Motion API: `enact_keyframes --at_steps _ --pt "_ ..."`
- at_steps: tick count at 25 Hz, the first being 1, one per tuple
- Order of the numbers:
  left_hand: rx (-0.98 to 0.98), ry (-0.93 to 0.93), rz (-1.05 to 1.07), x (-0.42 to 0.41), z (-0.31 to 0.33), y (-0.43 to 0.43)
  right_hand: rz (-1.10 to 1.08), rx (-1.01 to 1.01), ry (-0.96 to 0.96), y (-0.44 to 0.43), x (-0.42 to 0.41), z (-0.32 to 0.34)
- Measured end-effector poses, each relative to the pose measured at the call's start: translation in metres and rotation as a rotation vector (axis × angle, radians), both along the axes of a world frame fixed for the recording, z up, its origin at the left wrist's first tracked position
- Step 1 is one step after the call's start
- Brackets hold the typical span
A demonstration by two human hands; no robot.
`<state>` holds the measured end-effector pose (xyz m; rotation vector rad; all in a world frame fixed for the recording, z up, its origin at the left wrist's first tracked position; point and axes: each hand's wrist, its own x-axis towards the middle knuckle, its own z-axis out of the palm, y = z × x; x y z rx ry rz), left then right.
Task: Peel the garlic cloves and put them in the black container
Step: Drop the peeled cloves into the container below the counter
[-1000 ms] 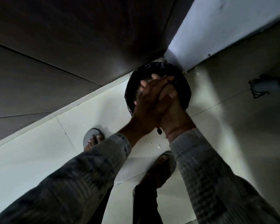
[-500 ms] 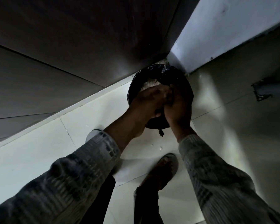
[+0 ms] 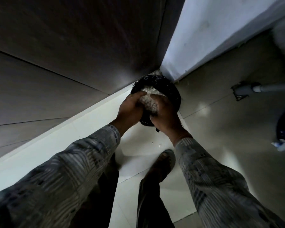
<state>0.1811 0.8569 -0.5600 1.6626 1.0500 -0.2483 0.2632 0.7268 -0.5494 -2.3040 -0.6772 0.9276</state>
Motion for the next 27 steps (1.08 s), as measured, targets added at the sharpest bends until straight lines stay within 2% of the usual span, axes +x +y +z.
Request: enact_keyframes --at_steps 2,5,12,16,20,23,27 --pt "0.068 0.024 -0.154 -0.007 0.036 0.001 0.037 0.004 0.015 -0.005 -0.002 0.046" --pt "0.165 0.028 -0.32 -0.014 0.113 -0.001 0.033 0.042 -0.061 -0.009 -0.009 0.121" --pt "0.239 -0.167 -0.46 -0.019 0.292 -0.006 -0.05 0.125 -0.223 -0.018 -0.033 0.304" --pt "0.184 -0.314 -0.566 -0.033 0.396 -0.018 -0.186 0.155 -0.246 -0.043 -0.071 0.416" --pt "0.213 -0.472 -0.813 -0.052 0.494 -0.038 -0.354 0.108 -0.317 -0.085 -0.124 0.524" --pt "0.219 -0.525 -1.022 -0.063 0.556 -0.066 -0.521 0.031 -0.367 -0.125 -0.171 0.577" --pt "0.215 -0.604 -1.246 -0.068 0.607 -0.116 -0.829 -0.009 -0.369 -0.185 -0.226 0.622"
